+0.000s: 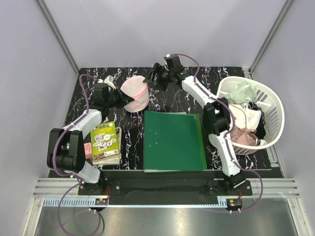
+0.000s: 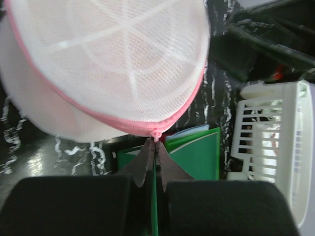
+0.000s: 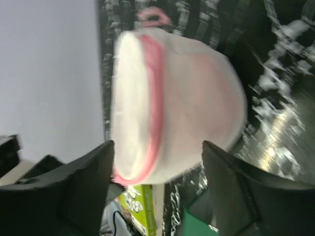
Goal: Place the bra in the laundry bag and zip it closed
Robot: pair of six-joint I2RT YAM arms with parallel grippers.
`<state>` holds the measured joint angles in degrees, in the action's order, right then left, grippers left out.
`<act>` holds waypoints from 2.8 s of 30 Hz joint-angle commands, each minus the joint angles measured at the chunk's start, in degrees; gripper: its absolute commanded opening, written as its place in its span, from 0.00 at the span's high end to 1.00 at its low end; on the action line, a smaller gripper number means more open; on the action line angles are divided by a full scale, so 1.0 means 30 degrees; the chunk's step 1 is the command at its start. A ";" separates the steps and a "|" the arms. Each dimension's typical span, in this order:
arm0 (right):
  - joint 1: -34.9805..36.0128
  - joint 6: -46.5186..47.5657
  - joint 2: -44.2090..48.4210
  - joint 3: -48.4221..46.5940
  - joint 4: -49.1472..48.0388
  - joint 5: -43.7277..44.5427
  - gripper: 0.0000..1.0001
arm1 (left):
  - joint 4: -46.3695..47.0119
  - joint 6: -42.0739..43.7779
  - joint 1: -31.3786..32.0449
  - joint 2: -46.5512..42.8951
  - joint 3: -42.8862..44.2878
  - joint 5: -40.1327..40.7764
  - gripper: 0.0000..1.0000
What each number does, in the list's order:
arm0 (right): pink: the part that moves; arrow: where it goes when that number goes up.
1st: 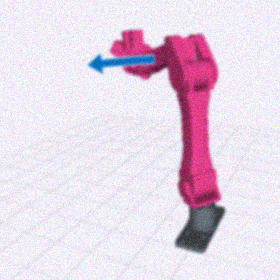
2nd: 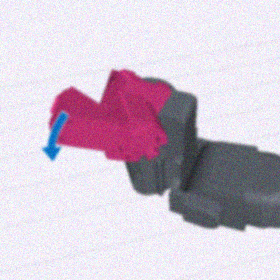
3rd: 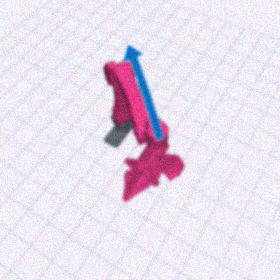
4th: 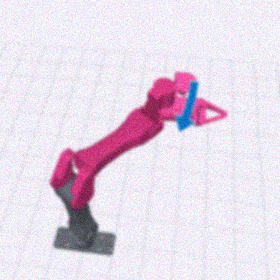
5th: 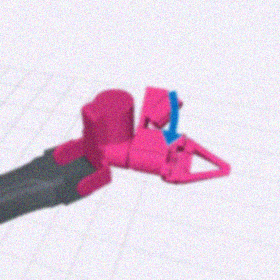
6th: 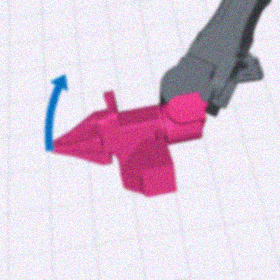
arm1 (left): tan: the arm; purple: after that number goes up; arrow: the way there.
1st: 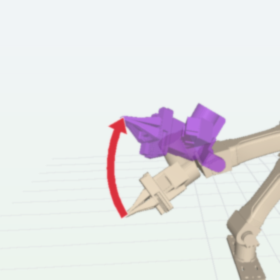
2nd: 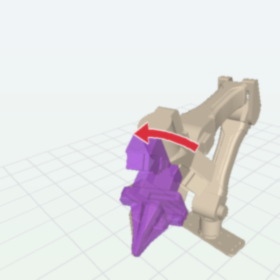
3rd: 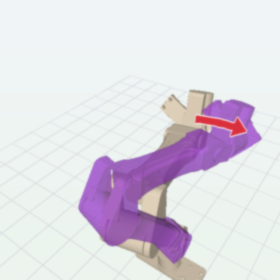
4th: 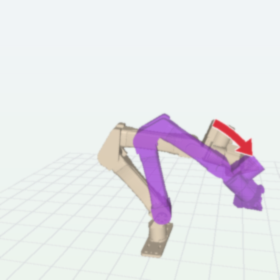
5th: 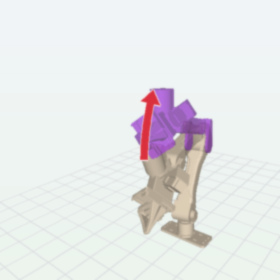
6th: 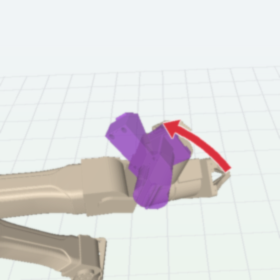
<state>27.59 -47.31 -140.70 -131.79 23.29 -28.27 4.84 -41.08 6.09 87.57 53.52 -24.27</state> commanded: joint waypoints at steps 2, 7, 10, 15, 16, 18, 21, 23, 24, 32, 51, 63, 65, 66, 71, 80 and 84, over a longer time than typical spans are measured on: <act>0.0762 0.1711 0.6455 0.7321 -0.0456 0.4211 0.13 | 0.2458 -0.1424 0.0402 0.0429 -0.0026 -0.0874 1.00; 0.0850 -0.2447 0.8376 1.3545 -0.6929 0.2279 0.15 | 0.2547 -0.1454 0.1251 0.0283 -0.0290 -0.0554 1.00; 0.1114 -0.4674 0.7706 1.3783 -0.8602 0.1720 0.19 | 0.2429 -0.1394 0.1749 0.0166 -0.0494 -0.0377 1.00; 0.1495 -0.7429 0.6591 1.3813 -1.0690 0.1135 0.24 | 0.2429 -0.1307 0.2277 0.0049 -0.0788 -0.0259 1.00; 0.1524 -0.7607 0.6096 1.3667 -1.0838 0.1046 0.26 | 0.2400 -0.1307 0.2307 0.0019 -0.0875 -0.0230 1.00; 0.1466 -0.7901 0.5712 1.3402 -1.1188 0.0958 0.45 | 0.2313 -0.1161 0.2307 -0.0097 -0.0905 -0.0200 1.00; 0.1320 -0.7610 0.5067 1.2672 -1.1337 0.0637 0.73 | 0.1321 -0.0401 0.2161 -0.0273 -0.0642 0.0150 1.00; 0.1116 -0.7521 0.4540 1.1971 -1.1279 0.0256 0.85 | 0.1257 -0.0223 0.1579 -0.0478 -0.0728 0.0210 1.00; 0.0853 -0.7376 0.4335 1.1705 -1.1278 -0.0152 0.91 | 0.1373 -0.0252 0.1255 -0.0595 -0.0759 0.0094 1.00; -0.0467 -0.3690 0.2052 0.6445 -0.9317 -0.1412 1.00 | -0.1407 0.1150 -0.3284 -0.1329 -0.0175 0.0446 1.00; 0.0235 -0.0282 0.3865 0.5664 -0.2370 0.1982 0.20 | 0.0583 -0.0015 -0.2117 0.0984 0.1554 -0.2308 0.63; 0.0587 -0.6671 0.2225 0.6141 -0.6767 0.3711 0.34 | 0.1199 -0.0340 -0.1590 0.1396 0.1234 -0.1987 0.61; 0.0616 -0.6847 0.1787 0.5757 -0.6737 0.3828 0.35 | 0.1169 -0.0223 -0.1590 0.1367 0.0941 -0.2017 0.61; 0.0587 -0.6876 0.1639 0.5291 -0.6563 0.3857 0.36 | 0.1169 -0.0165 -0.1590 0.1309 0.0824 -0.2017 0.61; 0.0675 -0.7432 0.0527 0.4291 -0.5742 0.3975 0.40 | 0.1023 -0.0047 -0.1590 0.1250 0.0705 -0.2045 0.59; 0.0880 -0.7024 -0.1989 0.0751 -0.4161 0.4502 0.53 | 0.0234 0.0625 -0.1590 0.1073 0.1496 -0.2105 0.45; 0.0880 -0.6702 -0.2902 -0.0979 -0.3983 0.3889 0.69 | -0.0500 0.1299 -0.1590 0.1191 0.1907 -0.1784 0.44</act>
<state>29.52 -68.73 -147.70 -128.77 10.37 -16.49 4.10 -40.21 1.37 92.07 56.21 -29.36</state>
